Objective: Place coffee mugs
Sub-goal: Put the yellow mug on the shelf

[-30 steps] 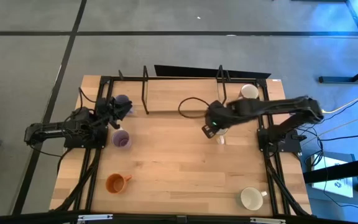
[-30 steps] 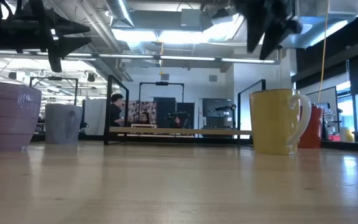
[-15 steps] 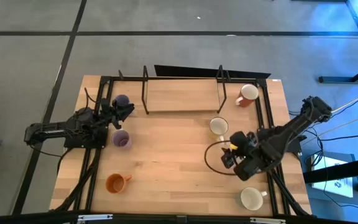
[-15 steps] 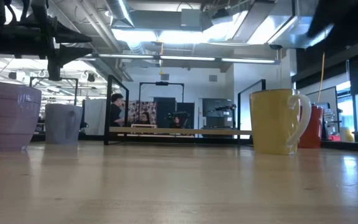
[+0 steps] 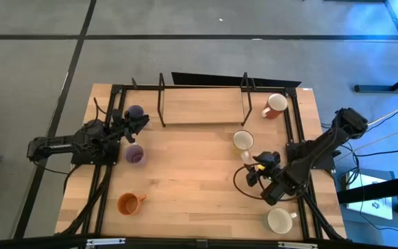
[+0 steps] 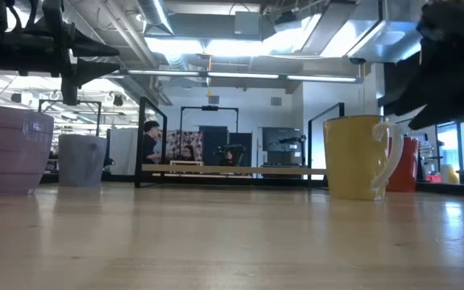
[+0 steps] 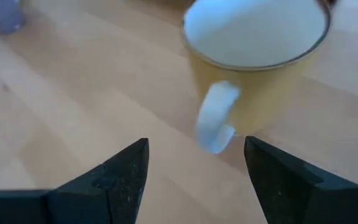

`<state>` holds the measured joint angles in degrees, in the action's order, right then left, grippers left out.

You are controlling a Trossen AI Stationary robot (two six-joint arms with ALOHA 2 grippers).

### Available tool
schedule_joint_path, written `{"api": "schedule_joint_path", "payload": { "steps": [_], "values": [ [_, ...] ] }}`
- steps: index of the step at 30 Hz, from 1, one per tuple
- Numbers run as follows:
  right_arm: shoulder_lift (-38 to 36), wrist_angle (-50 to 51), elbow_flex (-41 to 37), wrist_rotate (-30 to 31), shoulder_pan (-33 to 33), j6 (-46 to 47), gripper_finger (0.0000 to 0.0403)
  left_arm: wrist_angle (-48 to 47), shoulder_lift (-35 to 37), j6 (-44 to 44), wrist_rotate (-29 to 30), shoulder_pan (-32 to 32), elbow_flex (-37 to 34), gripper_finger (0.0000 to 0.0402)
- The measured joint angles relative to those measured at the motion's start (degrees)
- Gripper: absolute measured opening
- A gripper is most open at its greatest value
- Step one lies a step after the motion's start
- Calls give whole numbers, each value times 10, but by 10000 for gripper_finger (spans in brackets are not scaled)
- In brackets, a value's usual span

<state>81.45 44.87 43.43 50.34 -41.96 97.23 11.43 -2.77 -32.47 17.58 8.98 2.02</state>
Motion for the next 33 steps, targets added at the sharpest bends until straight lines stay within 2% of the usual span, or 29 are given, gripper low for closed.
{"api": "schedule_joint_path", "payload": {
  "steps": [8,13,18,26,33],
  "values": [
    [32,-28,-6,37,41,-2,252,0,0,0,21,0,0,126],
    [66,-47,-6,29,62,-3,243,1,0,0,33,0,0,126],
    [84,-63,-6,20,69,-3,182,1,0,-1,33,0,0,126],
    [88,-61,-6,17,68,-5,30,1,0,0,32,0,0,126],
    [88,-77,0,8,68,-39,30,1,0,0,32,0,0,126]
  ]
}}
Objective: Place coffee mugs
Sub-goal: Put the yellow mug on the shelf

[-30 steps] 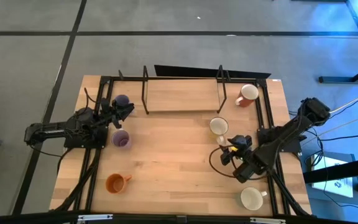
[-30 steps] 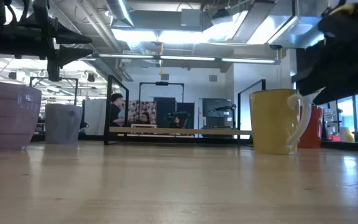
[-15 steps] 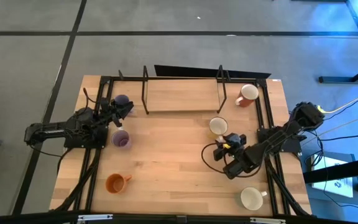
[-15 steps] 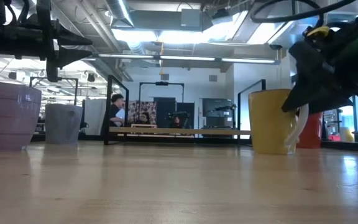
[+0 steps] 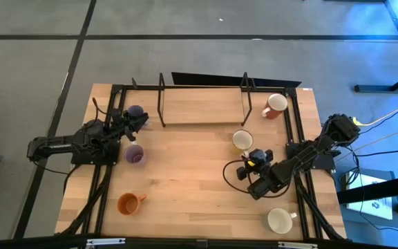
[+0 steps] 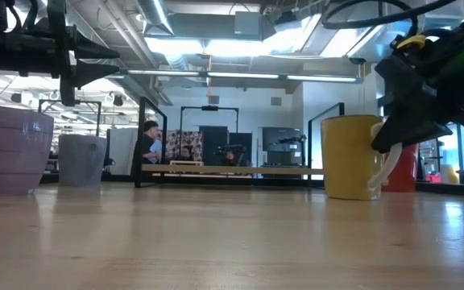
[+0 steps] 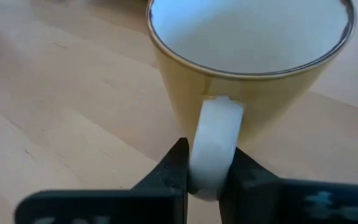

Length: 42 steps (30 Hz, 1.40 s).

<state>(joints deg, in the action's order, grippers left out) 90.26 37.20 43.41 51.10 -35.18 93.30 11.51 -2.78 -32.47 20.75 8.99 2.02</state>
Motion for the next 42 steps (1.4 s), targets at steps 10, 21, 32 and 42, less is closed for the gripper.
{"api": "schedule_joint_path", "payload": {
  "steps": [10,21,32,42],
  "values": [
    [0,-3,97,2,38,-132,30,-34,0,41,-64,0,0,126],
    [0,0,221,33,165,-265,30,-34,0,15,-85,0,0,126],
    [0,1,289,7,333,-351,30,-33,0,15,-82,0,0,126],
    [25,-45,289,-17,442,-367,30,-33,0,15,-82,0,0,126]
  ]
}}
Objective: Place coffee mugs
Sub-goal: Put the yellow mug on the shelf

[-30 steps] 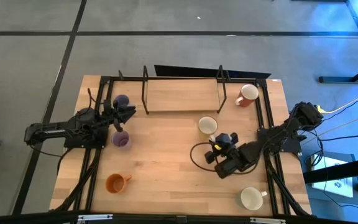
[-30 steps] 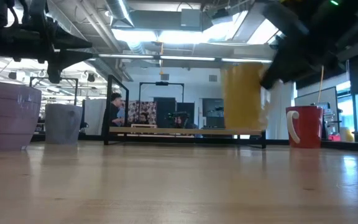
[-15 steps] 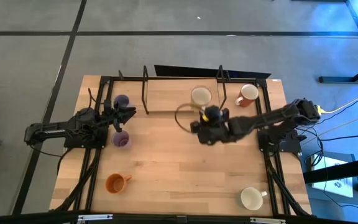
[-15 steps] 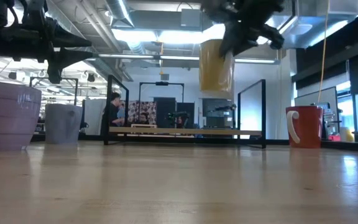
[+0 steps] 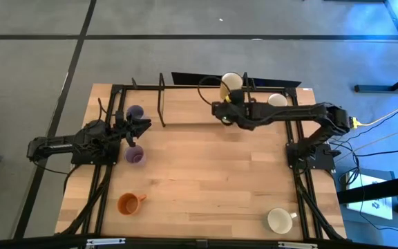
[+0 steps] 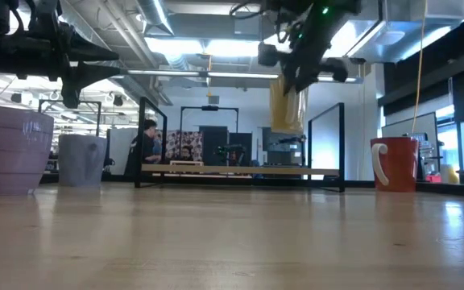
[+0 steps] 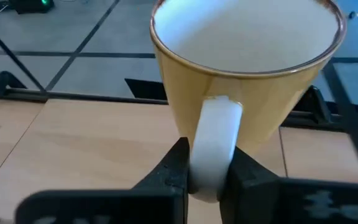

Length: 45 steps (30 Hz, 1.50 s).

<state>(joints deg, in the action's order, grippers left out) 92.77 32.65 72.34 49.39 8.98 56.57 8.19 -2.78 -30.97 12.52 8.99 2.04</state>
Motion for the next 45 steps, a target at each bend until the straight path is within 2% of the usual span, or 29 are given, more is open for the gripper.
{"api": "schedule_joint_path", "payload": {
  "steps": [12,24,31,38,45],
  "values": [
    [75,-64,0,-34,51,-5,30,3,0,0,0,0,0,126],
    [85,-67,0,-26,70,-41,30,3,0,0,1,0,0,126],
    [113,-89,0,-55,77,-46,30,4,0,1,1,0,0,126],
    [115,-82,0,-34,81,-45,30,5,0,1,3,0,0,126],
    [115,-67,0,-39,88,-35,30,5,0,1,3,0,0,126]
  ]
}}
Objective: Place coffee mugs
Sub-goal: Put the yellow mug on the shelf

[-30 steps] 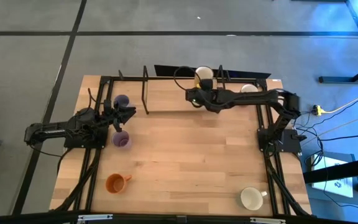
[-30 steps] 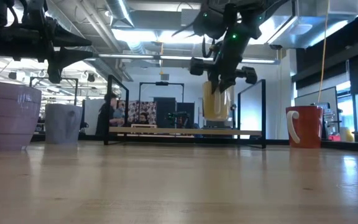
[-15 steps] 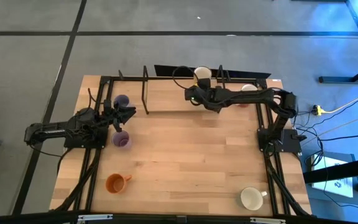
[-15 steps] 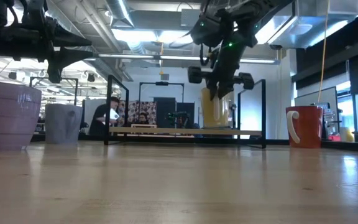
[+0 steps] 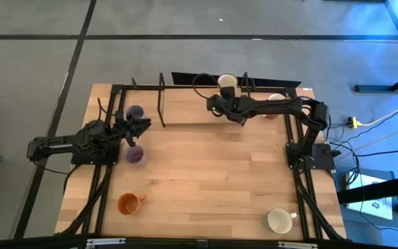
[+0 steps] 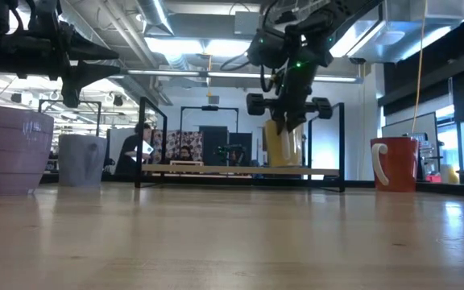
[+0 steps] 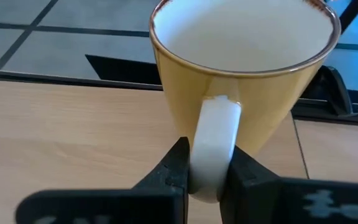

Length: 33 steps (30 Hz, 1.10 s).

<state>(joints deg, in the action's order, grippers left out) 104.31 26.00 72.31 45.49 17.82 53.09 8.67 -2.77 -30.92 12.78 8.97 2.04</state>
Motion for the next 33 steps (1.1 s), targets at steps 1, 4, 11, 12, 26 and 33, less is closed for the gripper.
{"api": "schedule_joint_path", "payload": {
  "steps": [1,4,11,12,26,33],
  "values": [
    [0,4,0,2,3,5,30,0,0,0,0,0,0,126],
    [0,16,0,3,5,20,33,0,0,0,0,0,0,126],
    [-1,23,0,4,6,20,36,0,0,0,0,0,0,126],
    [-1,23,0,3,6,20,40,0,0,0,0,0,0,126],
    [-1,35,0,0,6,20,146,0,0,-1,0,0,0,126],
    [-2,53,0,-10,6,20,166,-1,0,-1,0,0,0,126]
  ]
}}
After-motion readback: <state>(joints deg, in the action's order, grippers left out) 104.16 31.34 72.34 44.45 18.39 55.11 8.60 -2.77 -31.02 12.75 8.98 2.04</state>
